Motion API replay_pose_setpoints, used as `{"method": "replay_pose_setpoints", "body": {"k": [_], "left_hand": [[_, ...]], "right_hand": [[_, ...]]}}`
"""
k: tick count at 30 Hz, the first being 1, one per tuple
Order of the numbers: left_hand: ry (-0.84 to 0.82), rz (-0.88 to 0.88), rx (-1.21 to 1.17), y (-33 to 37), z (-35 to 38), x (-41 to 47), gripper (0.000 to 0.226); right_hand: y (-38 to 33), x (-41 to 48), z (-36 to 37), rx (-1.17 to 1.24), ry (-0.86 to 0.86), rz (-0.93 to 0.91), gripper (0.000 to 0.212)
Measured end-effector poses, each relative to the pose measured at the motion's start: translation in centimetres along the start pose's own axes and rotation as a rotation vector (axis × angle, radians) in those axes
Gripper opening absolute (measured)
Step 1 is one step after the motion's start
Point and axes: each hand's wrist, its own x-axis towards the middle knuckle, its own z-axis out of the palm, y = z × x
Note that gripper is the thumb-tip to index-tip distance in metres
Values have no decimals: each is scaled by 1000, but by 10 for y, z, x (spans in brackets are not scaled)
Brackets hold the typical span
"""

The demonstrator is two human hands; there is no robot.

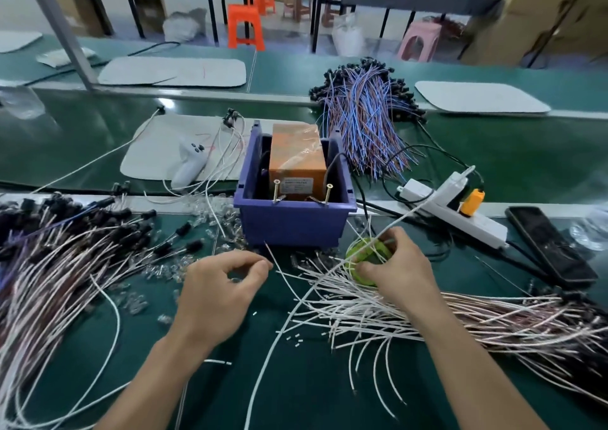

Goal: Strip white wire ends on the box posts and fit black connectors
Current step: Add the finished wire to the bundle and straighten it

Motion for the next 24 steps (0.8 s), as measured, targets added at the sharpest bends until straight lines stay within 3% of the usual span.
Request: {"method": "replay_pose_setpoints", "body": {"k": [5,10,13,15,18,21,24], "left_hand": [[-8,5,-24,0,-1,-3,12],[-21,1,12,-7,-1,-1,30],[-16,-23,10,-10,0,-1,29],[-1,-39,-10,-8,1,-1,23],[15,-72,-63,-5,3,-2,17],[25,-118,-102,-4,5,-2,13],[33,-135,-104,1,4,-1,10]], "right_hand": [[2,9,-12,572,-58,141,38],[16,21,-23,774,-74,241,29],[22,32,-30,835,65,222,28],[26,43,-39,775,131,111,30],[28,60,-54,447,65,-74,36],[21,79,-68,70,-152,-201,34],[10,91,-72,-135,-402,-212,31]]}}
